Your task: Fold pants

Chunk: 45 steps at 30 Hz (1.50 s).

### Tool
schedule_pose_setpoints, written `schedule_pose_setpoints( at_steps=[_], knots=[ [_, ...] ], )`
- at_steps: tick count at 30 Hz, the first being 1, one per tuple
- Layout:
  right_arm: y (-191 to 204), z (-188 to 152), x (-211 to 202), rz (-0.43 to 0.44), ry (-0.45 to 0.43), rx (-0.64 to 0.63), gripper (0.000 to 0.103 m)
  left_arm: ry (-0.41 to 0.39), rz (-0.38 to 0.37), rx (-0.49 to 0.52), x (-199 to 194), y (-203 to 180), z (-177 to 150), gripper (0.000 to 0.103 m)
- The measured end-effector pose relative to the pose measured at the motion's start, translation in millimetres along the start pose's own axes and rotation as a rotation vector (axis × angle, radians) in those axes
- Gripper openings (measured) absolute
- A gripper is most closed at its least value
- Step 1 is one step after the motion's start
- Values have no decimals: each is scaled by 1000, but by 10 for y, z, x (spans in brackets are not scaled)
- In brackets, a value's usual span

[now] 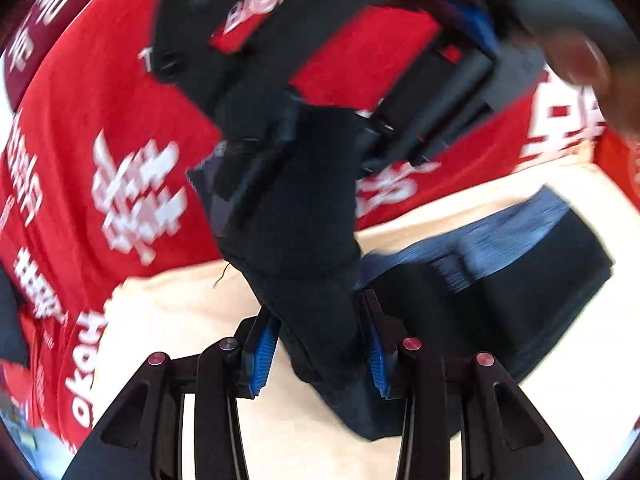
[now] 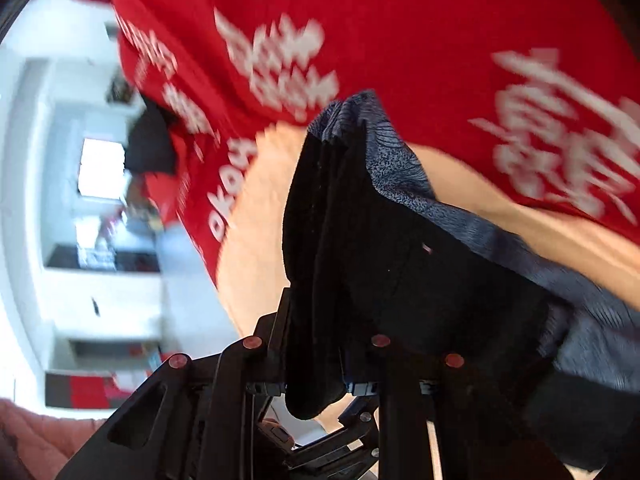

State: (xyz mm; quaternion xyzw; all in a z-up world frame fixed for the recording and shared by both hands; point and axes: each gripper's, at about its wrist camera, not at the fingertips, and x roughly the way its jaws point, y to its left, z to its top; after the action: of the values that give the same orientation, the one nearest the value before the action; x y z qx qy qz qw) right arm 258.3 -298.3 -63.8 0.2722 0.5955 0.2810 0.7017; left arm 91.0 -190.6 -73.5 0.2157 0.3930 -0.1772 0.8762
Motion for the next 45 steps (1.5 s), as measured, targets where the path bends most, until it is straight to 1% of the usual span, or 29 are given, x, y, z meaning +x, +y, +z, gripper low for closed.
schedule_pose_setpoints(
  at_steps=[3, 5, 6, 11, 14, 15, 16, 17, 19, 21, 23, 25, 29, 30, 32, 33, 35, 37, 39, 40, 42, 45],
  knots=[
    [-377, -284, -564, 33, -97, 61, 22, -19, -55, 42, -106, -409, 223, 40],
    [-619, -461, -832, 40, -140, 88, 22, -21, -91, 77, -141, -756, 346, 40],
    [-800, -576, -998, 46, -162, 110, 22, -19, -108, 95, -142, -927, 393, 40],
    [-1694, -1076, -1468, 77, -243, 245, 23, -1, -163, 203, -33, -1855, 496, 40],
    [-2240, -1361, -1496, 85, -249, 332, 23, 43, -187, 259, 145, -2317, 421, 40],
    [-2413, -1442, -1450, 89, -240, 362, 23, 59, -188, 268, 190, -2392, 375, 40],
    [-2576, -1520, -1369, 94, -229, 392, 23, 91, -185, 286, 272, -2537, 326, 40],
    [-2646, -1569, -1246, 96, -219, 410, 23, 123, -170, 303, 349, -2656, 277, 40],
    [-2841, -1680, -1112, 123, -206, 447, 23, 142, -129, 328, 422, -2748, 203, 43],
    [-2949, -1729, -1069, 169, -210, 469, 23, 138, -96, 346, 422, -2783, 178, 45],
    [-2967, -1712, -1032, 174, -205, 467, 26, 154, -85, 350, 418, -2773, 187, 52],
    [-2975, -1697, -1011, 155, -188, 449, 27, 189, -74, 331, 405, -2684, 190, 71],
    [-2872, -1696, -977, 139, -160, 430, 27, 262, -122, 254, 259, -2394, 151, 72],
    [-2844, -1707, -1021, 117, -153, 407, 27, 274, -131, 225, 192, -2281, 135, 72],
    [-2714, -1630, -1001, 26, -139, 344, 27, 270, -121, 183, 102, -2132, 110, 72],
    [-2659, -1580, -994, -24, -132, 310, 28, 266, -109, 150, 66, -1998, 113, 72],
    [-2601, -1502, -971, -93, -129, 287, 30, 268, -76, 93, 83, -1771, 140, 72],
    [-2568, -1469, -979, -129, -131, 300, 37, 278, -41, 45, 160, -1573, 154, 72],
    [-2504, -1516, -1021, -167, -138, 316, 38, 303, -1, -2, 239, -1410, 168, 72],
    [-2481, -1540, -1030, -179, -133, 328, 38, 322, 14, -43, 306, -1262, 174, 72],
    [-2426, -1631, -1078, -220, -133, 365, 38, 354, 3, -98, 426, -1021, 158, 72],
    [-2305, -1769, -1181, -310, -154, 393, 38, 404, -4, -154, 566, -805, 52, 72]
  ],
)
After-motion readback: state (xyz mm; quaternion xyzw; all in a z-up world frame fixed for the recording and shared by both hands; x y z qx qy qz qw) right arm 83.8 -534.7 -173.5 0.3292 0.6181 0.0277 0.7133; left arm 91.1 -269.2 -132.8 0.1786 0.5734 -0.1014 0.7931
